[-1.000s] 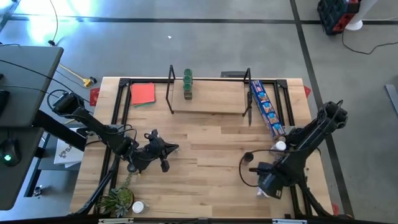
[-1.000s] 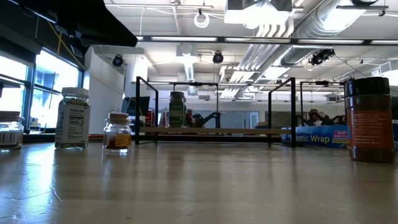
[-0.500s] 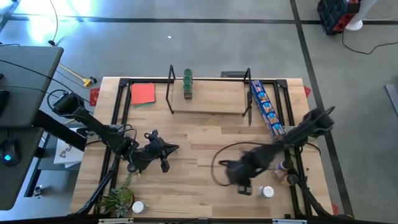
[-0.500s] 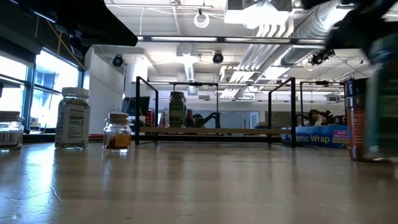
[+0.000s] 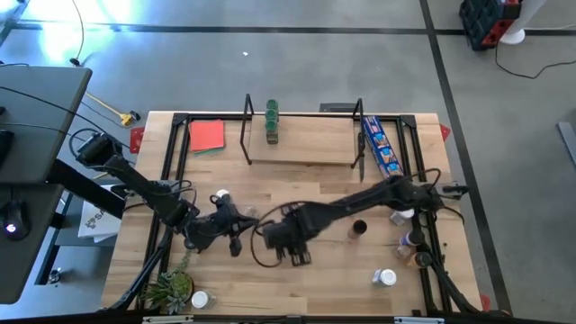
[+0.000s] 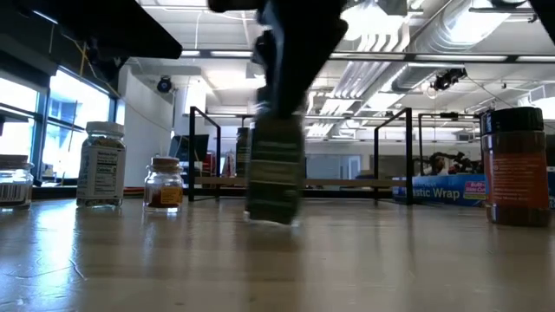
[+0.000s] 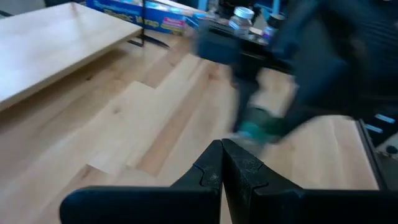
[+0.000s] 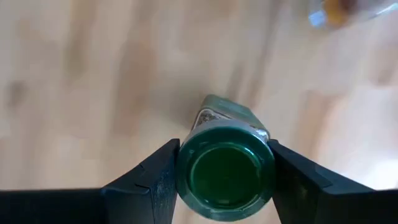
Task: Shelf spices
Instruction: Put the green seasoning bottle on the shelf aligned with the other green seasoning bottles
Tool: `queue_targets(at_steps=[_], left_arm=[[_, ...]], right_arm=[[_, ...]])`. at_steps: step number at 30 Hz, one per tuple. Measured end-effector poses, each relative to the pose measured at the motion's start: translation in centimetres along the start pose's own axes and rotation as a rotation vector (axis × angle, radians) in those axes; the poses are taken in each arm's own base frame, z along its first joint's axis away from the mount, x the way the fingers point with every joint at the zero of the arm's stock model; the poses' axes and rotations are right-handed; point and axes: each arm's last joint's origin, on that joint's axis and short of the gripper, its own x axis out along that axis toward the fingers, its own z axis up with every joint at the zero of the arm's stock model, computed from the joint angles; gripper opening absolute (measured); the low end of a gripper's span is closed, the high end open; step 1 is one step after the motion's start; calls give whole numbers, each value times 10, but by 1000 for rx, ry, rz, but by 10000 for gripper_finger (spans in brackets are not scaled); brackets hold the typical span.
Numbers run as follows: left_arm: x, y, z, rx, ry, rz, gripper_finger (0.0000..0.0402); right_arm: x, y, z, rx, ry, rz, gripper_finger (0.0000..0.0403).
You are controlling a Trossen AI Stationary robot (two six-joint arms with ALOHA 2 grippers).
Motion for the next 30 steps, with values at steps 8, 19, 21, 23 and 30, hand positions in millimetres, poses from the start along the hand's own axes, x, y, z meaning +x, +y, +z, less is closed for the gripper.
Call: queue_targets(at_steps=[8, 19, 21, 23, 30], left_arm=[[-11, -6, -11, 2, 48, -29, 0], [-15, -5, -17, -27, 68, 5, 0], [-15, -4, -17, -25, 69, 6, 0], [-15, -4, -18, -19, 73, 12, 0], [0, 7, -6, -18, 57, 71, 12]], right_arm=[[-3, -32, 9, -74, -32, -203, 252], [-7, -46, 8, -58, -17, -258, 268], [-17, -42, 5, -59, 0, -284, 268], [-29, -32, 1, -50, 17, -290, 269], [-38, 30, -38, -90, 66, -294, 270]])
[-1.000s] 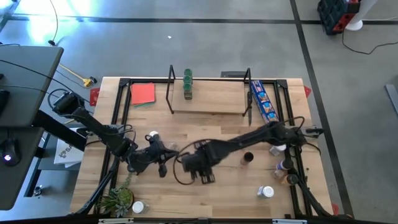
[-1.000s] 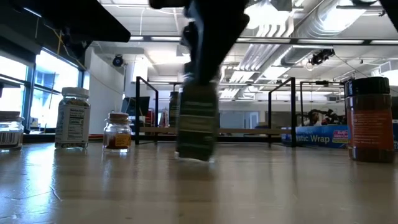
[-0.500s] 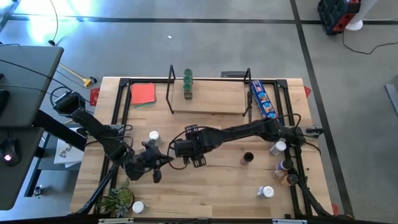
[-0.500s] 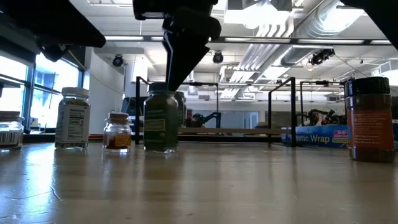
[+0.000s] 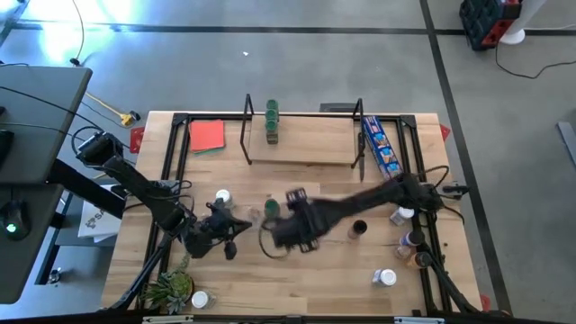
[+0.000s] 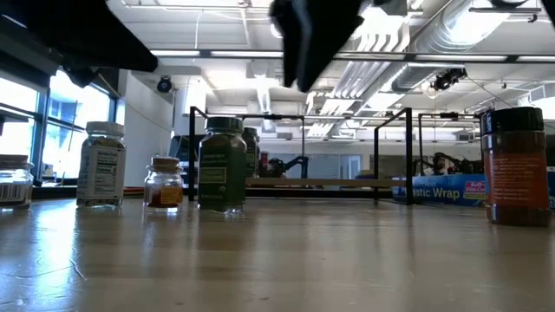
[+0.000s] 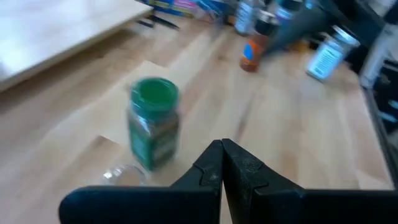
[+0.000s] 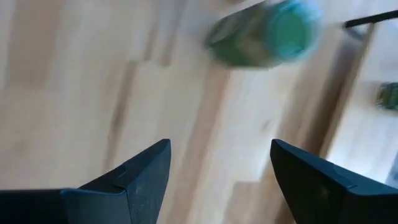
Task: Shelf spices
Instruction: Put the green seasoning bottle on the shelf aligned with the other green seasoning bottles
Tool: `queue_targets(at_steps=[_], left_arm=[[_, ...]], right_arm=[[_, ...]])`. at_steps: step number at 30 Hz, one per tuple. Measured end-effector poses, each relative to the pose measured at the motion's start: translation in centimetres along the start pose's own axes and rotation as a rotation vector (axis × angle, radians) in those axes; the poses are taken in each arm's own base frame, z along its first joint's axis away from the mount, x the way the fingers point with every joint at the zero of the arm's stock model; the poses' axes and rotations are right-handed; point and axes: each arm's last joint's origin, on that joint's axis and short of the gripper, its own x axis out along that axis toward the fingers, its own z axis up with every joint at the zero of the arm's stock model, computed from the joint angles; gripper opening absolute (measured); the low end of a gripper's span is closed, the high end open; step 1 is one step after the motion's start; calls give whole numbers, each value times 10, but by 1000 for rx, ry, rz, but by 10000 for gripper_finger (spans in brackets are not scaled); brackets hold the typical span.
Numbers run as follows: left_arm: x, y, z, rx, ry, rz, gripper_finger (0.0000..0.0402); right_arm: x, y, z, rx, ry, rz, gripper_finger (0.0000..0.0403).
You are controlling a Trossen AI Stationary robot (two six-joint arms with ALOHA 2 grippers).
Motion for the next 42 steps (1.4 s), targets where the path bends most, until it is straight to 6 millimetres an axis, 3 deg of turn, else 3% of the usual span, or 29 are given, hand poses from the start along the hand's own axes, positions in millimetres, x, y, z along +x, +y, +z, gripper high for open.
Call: queue_targets(at_steps=[4, 10, 14, 19, 27, 42], left_arm=[[16, 7, 21, 92, 54, -46, 59], [38, 22, 55, 371, 78, -124, 170], [47, 34, 70, 526, 105, -187, 243], [58, 44, 71, 635, 143, -258, 302], [87, 55, 53, 582, 267, -213, 321], [100, 57, 42, 551, 308, -145, 303]], right_arm=[[-2, 40, -41, 89, -30, -44, 270], [-3, 77, -92, 448, -189, -38, 270], [0, 90, -109, 608, -345, -78, 270], [7, 94, -111, 670, -444, -76, 270], [12, 89, -106, 640, -469, -82, 270], [13, 88, -105, 632, -474, -87, 270]])
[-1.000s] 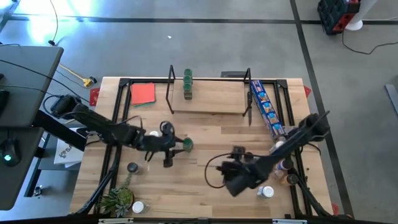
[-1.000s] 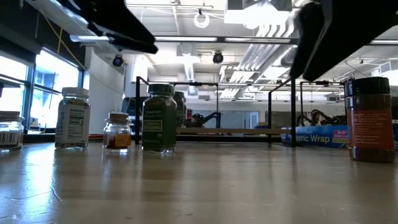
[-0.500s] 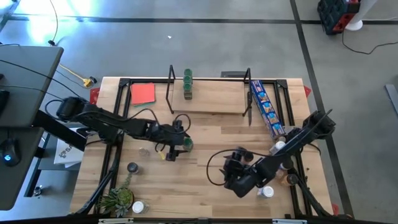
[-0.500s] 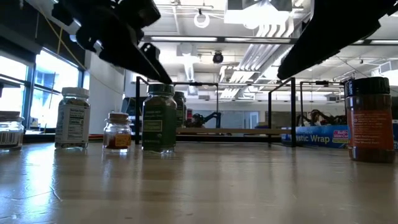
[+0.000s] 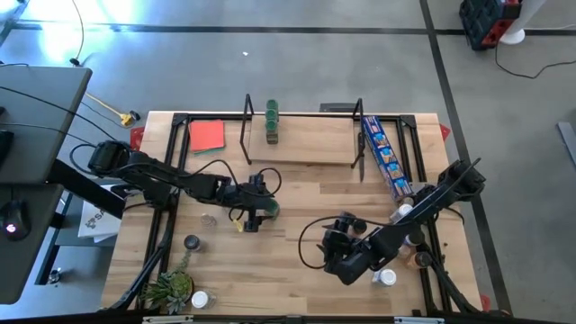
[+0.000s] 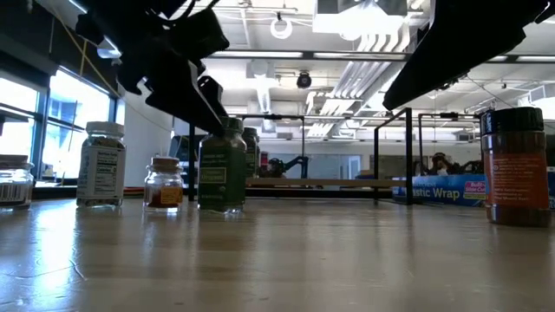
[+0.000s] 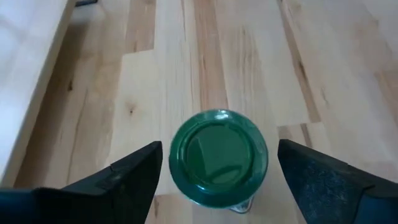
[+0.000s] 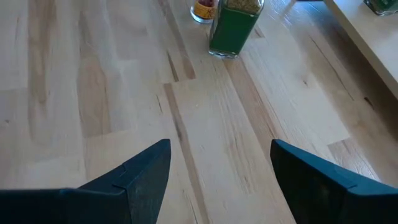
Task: Shelf spices
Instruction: Put the green seasoning bottle on the shelf aligned with the other green seasoning bottles
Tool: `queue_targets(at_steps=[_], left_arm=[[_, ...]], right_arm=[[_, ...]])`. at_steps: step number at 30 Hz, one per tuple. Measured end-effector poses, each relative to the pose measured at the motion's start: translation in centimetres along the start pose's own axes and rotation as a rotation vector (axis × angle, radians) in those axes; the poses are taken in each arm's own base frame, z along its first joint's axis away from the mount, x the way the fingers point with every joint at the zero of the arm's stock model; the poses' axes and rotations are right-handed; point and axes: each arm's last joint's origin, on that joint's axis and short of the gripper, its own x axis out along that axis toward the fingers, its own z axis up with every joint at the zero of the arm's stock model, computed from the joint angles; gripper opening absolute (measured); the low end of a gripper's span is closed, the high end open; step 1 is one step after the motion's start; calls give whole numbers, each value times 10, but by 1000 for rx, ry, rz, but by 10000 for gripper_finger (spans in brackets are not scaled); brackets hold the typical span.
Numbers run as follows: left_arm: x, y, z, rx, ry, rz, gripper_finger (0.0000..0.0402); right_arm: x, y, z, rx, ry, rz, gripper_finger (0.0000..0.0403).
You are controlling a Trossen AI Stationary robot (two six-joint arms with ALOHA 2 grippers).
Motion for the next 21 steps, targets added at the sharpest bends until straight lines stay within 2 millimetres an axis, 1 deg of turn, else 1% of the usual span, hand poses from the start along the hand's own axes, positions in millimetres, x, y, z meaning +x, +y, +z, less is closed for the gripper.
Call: queue_targets(at_steps=[4, 7, 10, 12, 15, 17, 21], left_arm=[[5, -1, -1, -19, 3, -2, 271], [5, -1, -1, -51, 4, 5, 238], [1, 1, 2, -116, -17, 29, 200], [-5, 4, 9, -166, -22, 62, 196], [-18, 16, 28, -202, -43, 113, 196], [-24, 29, 41, -204, -37, 163, 196], [-32, 68, 56, -208, -15, 230, 196]], right_arm=[[0, 0, 0, 3, -3, 1, 270], [0, 0, 0, 3, -3, 1, 270], [0, 0, 0, 3, -3, 1, 270], [0, 0, 0, 3, -4, 1, 270], [0, 0, 0, 2, -5, 2, 270], [0, 1, 1, -2, -8, 4, 270], [0, 1, 1, -2, -13, -2, 270]])
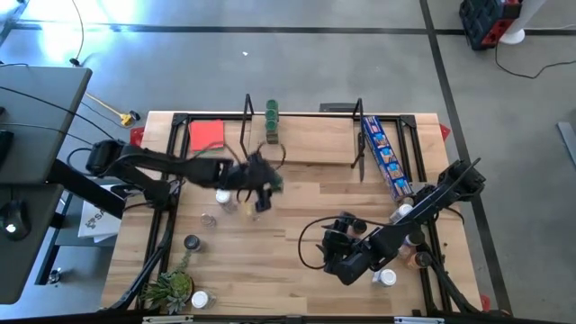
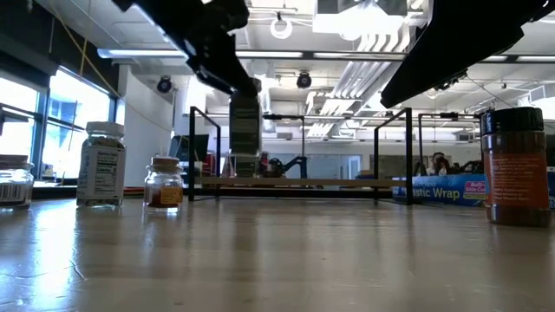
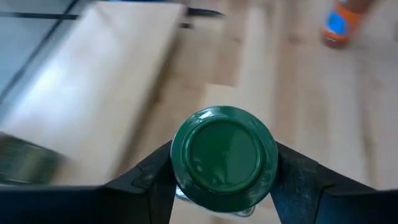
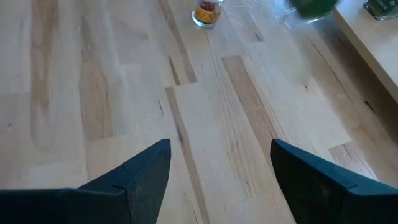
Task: Shelf spices
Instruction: Put the green seasoning bottle on the shelf aligned with the other green seasoning bottles
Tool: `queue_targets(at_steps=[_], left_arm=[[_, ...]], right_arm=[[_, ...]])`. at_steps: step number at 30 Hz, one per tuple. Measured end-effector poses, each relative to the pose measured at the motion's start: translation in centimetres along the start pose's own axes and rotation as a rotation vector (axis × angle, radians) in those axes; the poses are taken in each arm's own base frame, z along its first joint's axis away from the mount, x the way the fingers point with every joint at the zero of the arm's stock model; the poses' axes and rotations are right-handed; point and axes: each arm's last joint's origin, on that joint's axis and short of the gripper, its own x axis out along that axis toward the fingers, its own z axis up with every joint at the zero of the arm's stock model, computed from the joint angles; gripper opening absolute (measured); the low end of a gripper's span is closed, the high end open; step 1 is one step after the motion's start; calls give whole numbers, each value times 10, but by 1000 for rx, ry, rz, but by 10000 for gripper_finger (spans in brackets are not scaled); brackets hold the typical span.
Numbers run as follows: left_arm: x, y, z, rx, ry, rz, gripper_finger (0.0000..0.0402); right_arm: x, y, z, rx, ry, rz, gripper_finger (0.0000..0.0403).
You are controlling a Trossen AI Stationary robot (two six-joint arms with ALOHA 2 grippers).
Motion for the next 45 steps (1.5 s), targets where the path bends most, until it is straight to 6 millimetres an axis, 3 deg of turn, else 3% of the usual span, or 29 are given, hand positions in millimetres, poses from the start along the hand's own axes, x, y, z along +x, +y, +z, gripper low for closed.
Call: queue_targets(at_steps=[6, 12, 20, 29, 45], left_arm=[[12, 63, -3, -95, 52, 49, 196], [21, 95, -7, -155, 32, -15, 196], [42, 107, -16, -104, 79, 53, 219], [43, 108, -16, -11, 76, 58, 221], [44, 118, -20, -24, 94, 69, 232]], right_arm=[[0, 0, 0, 6, -5, 2, 270], [0, 1, 1, 10, -10, 4, 270], [0, 1, 1, 13, -15, 1, 270], [0, 1, 1, 14, -16, 2, 270], [0, 1, 1, 15, -16, 3, 270]])
